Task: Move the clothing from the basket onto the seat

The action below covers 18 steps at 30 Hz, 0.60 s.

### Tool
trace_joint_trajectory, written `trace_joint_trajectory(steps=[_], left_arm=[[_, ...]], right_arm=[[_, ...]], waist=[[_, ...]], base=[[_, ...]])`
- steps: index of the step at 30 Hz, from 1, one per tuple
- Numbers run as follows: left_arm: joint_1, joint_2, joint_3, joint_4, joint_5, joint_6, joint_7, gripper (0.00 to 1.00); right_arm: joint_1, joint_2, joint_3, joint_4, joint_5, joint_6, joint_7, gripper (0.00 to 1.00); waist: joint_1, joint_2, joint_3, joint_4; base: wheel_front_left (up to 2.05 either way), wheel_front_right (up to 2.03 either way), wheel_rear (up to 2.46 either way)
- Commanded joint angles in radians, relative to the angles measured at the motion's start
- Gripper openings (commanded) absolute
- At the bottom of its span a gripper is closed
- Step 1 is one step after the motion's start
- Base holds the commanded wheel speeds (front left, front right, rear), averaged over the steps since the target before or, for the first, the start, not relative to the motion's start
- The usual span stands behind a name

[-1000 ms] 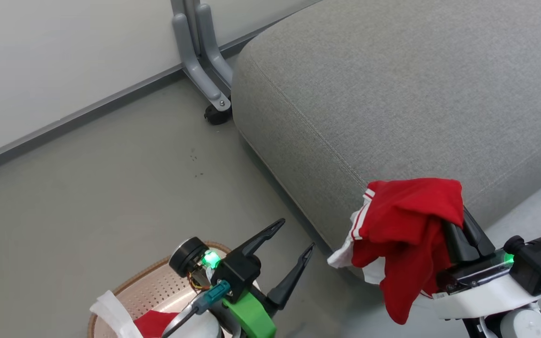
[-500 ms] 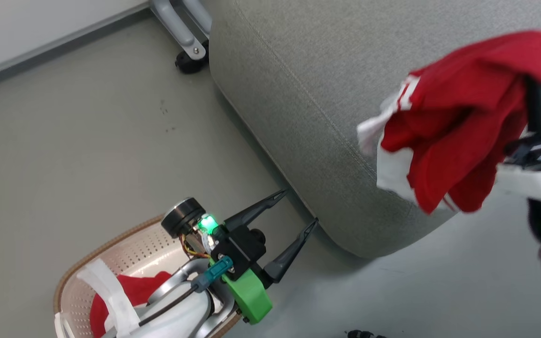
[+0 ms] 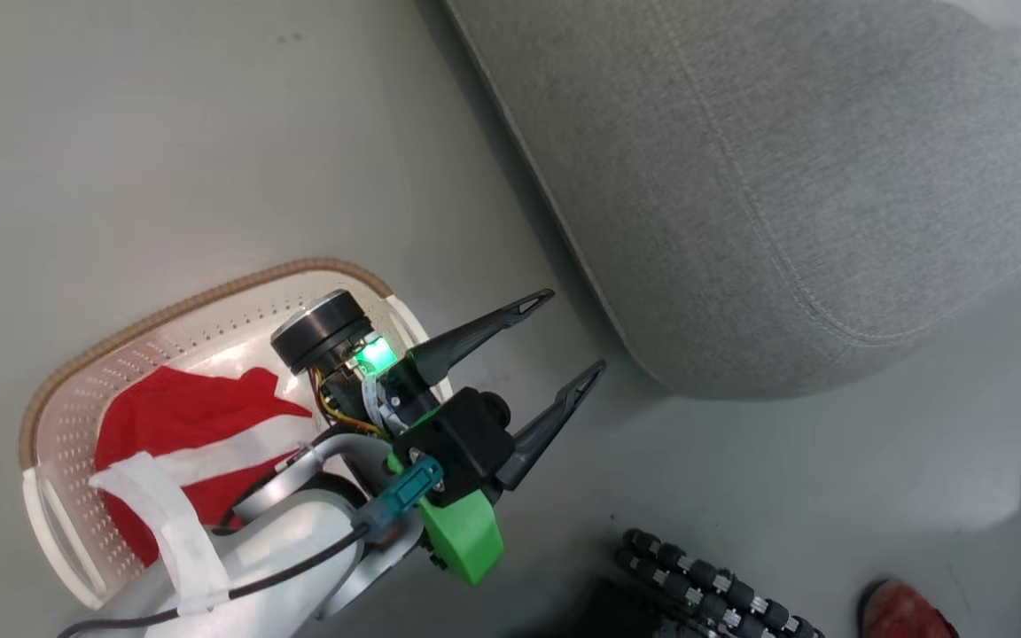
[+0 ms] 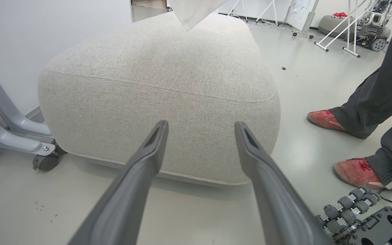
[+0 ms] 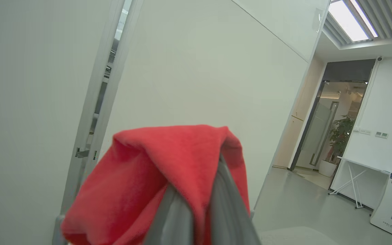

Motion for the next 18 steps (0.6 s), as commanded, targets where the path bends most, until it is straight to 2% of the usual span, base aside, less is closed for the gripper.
trace_joint_trajectory(steps=[1, 8, 18], left_arm=[[-0.024, 0.013, 0.003, -0.014, 0.0, -0.005, 0.008, 1.0], [-0.047, 0.028, -0.01, -0.041, 0.007, -0.005, 0.024, 1.0], [-0.045, 0.014, -0.021, -0.024, 0.005, 0.008, 0.0, 1.0]], right_arm=[[-0.021, -0.005, -0.001, 0.036, -0.002, -0.001, -0.001, 0.0], [-0.028, 0.018, -0.025, 0.235, -0.044, -0.002, -0.002, 0.0], [-0.012, 0.054, -0.103, 0.578, -0.104, -0.001, -0.001, 0.0]], waist=[[-0.0002, -0.0001, 0.177, 0.061], [-0.0002, -0.0001, 0.23, 0.087], [-0.0002, -0.0001, 0.217, 0.128]], base=[[0.0, 0.0, 0.0], [0.0, 0.0, 0.0], [0.0, 0.0, 0.0]])
